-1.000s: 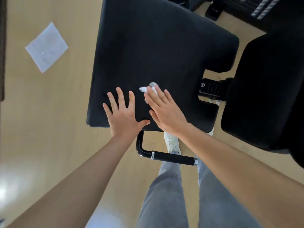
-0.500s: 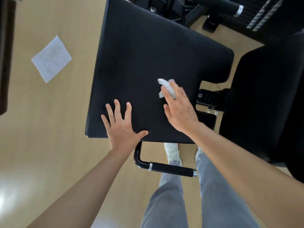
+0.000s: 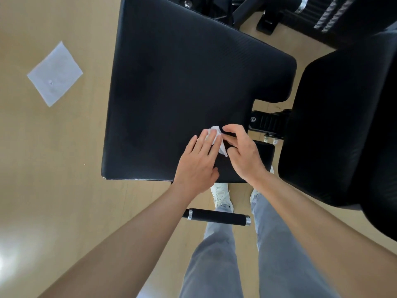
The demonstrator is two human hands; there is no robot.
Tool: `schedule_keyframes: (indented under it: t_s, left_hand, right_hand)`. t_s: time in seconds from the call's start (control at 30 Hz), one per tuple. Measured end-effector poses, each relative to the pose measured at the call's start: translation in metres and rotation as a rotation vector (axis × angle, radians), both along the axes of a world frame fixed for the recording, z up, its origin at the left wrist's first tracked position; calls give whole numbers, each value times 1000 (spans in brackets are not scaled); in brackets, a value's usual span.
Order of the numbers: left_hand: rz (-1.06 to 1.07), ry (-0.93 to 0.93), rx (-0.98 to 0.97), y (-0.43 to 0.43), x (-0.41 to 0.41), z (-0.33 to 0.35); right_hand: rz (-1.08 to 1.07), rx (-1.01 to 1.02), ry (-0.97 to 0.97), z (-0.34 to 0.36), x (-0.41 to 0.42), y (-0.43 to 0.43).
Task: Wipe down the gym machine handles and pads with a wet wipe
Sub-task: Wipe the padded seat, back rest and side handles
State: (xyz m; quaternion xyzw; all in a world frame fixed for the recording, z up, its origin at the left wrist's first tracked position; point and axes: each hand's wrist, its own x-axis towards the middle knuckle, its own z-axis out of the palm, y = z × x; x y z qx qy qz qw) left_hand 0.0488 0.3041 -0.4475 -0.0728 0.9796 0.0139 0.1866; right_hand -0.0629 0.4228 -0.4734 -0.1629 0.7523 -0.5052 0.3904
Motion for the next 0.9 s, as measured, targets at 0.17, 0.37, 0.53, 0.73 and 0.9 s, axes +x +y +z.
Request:
schedule_keyframes:
  t_s: [0.17,0.37,0.53,0.73,0.9]
  left_hand:
    - [-34,32,-83,-13,8,3]
    - [102,78,-219,-44,34,19]
    - [305,171,-332,-88,63,33]
    - [475,157,-309,-85,74,33]
    - [372,210,-154,-43,70,26]
  right_hand:
    - [172,94,388,-6,2,9]
    - [457,289,663,-23,28,16]
    - [429,303,674,-25,30,16]
    - [429,320,671,-24,29,16]
    - [416,320,680,-26,30,16]
